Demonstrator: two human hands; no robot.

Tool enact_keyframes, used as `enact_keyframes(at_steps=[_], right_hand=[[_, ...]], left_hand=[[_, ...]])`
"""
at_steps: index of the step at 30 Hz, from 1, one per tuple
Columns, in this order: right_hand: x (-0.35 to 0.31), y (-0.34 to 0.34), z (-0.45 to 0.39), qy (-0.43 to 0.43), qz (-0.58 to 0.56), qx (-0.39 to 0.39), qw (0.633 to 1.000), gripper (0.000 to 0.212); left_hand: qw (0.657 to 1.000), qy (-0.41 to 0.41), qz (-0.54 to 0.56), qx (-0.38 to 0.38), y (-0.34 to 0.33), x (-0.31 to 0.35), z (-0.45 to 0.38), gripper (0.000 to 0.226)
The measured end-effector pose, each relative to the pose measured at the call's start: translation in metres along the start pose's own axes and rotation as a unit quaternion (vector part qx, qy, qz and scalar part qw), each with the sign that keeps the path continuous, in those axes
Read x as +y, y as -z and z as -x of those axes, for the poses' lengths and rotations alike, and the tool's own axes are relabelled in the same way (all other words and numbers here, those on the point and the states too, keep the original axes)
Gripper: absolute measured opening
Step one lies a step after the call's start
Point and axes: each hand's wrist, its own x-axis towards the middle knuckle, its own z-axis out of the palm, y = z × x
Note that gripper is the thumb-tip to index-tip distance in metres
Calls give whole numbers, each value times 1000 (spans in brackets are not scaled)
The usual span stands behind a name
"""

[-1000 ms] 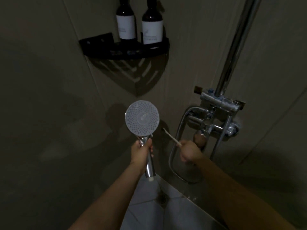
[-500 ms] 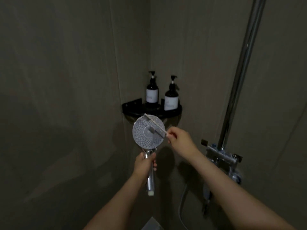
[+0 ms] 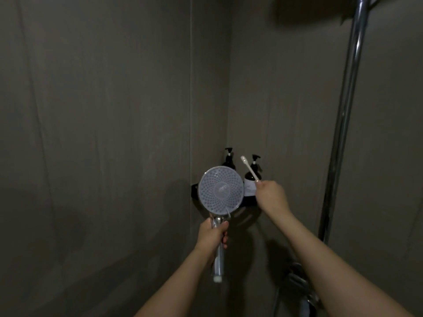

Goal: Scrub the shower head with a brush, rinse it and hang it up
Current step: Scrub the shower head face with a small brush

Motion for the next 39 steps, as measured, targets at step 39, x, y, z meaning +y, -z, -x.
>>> enact_keyframes(at_steps=[39], right_hand=[[-62,5,11,47,28,-96,994,33]], left_hand=[[999,-35,29,-20,19,49,9,22]])
